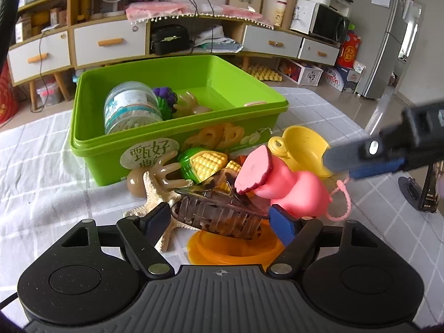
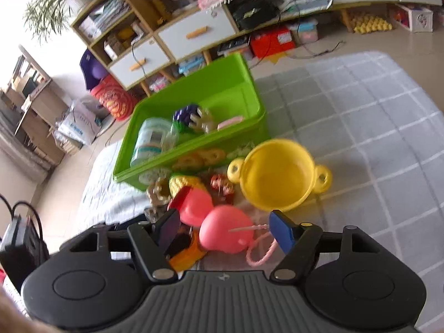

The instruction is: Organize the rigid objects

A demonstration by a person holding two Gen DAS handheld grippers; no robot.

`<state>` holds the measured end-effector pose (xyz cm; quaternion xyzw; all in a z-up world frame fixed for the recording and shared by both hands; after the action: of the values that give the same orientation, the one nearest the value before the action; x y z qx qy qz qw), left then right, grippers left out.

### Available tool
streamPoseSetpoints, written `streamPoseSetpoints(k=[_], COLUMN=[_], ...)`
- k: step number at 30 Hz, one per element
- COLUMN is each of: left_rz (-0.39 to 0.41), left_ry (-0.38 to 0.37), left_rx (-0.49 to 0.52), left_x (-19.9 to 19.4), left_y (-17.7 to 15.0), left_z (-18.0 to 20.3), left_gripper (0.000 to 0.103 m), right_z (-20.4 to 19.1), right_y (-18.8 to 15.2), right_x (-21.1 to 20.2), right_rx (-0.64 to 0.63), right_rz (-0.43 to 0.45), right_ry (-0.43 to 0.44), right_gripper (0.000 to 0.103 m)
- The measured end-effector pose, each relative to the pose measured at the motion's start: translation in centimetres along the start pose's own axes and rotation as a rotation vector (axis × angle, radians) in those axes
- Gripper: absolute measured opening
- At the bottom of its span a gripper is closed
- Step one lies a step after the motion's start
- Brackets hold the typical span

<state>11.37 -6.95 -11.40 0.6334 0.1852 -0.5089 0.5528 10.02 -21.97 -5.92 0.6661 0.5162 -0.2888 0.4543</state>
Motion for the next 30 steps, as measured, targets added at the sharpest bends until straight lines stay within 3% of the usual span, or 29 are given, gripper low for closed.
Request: streamPoseSetpoints(k=[15, 22, 30], left_rz=[0.003, 0.003, 0.005], left_ry=[0.033, 0.037, 0.046], left_rx=[0.042, 0.047, 0.052], left_x=[0.2, 0.4, 0.5], left_y=[-0.1, -0.1, -0.1], left_z=[0.5, 0.7, 0.7], left_gripper=[0.084, 0.085, 0.085], right_z=[1.1, 1.0, 0.6], right_y=[-0.5, -0.5, -0.3], right_x=[3.1, 3.7, 3.2], right_rx=[0.068, 0.065, 0.062], right_rz=[-0.083, -0.079, -0.061], right_ry=[0.004, -0.002, -0.013], right_gripper=[0.064, 0.063, 0.051])
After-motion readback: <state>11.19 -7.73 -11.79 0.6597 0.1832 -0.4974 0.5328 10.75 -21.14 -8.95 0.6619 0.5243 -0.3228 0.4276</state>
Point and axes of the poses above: each gripper's, at about its wrist camera, not at the fingertips, and x roughly the way its jaws point, z to its right, y to its top, the point moved 8 cm from there along x, roughly the way its jaws point, and after that the axes turned 15 degrees about -z, right-handed, at the moved point
